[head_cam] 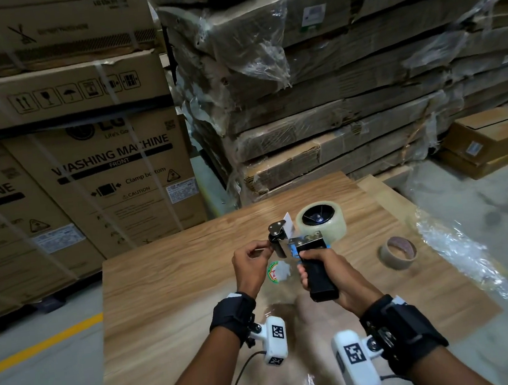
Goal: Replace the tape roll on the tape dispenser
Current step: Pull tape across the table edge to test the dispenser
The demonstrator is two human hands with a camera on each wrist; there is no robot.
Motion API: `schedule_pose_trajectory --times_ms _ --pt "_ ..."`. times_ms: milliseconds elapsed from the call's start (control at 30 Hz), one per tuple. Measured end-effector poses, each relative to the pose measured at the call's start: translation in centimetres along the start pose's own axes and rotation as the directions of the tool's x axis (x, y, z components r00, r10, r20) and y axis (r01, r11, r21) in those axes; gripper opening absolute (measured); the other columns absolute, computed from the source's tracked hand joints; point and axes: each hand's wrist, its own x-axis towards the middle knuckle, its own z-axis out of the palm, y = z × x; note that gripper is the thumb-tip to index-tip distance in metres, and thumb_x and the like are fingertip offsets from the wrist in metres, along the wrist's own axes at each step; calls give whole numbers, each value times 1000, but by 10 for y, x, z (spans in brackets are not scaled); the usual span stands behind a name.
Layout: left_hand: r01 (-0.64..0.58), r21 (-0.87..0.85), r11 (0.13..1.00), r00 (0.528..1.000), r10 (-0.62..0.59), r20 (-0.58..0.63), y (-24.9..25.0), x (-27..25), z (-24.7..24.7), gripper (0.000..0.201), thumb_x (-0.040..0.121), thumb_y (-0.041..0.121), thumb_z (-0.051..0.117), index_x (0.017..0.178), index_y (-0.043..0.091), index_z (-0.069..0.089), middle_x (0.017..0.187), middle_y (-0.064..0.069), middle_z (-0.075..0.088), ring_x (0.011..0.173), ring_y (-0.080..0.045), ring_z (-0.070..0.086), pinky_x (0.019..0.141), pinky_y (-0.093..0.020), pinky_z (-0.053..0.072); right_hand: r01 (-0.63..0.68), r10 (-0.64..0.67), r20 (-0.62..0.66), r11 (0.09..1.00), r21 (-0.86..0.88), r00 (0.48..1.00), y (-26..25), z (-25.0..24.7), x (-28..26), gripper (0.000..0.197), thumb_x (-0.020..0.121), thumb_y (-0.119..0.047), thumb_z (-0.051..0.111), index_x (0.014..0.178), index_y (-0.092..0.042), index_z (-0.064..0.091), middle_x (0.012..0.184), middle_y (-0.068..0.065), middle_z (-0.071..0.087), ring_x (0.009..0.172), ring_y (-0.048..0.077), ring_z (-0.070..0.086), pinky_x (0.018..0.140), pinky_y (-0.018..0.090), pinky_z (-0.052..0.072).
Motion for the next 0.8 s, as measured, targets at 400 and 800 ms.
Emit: schedule_pose_trajectory --times_ms 400,800 --pt "115 -5 993 987 -113 117 6 7 44 42 78 -21 60 115 -5 71 110 -12 74 86 1 71 80 -17 56 13 -13 9 999 41 1000 -32 -27 18 12 92 -4 62 100 3 58 70 16 58 50 21 54 43 28 49" --pt "257 -279 925 966 -237 106 11 13 51 7 89 3 70 94 6 74 95 -8 74 83 -18 66 76 -29 55 -146 116 173 974 173 978 -52 -46 32 6 97 -8 54 96 -2 53 63 11 56 43 14 54 39 20 48"
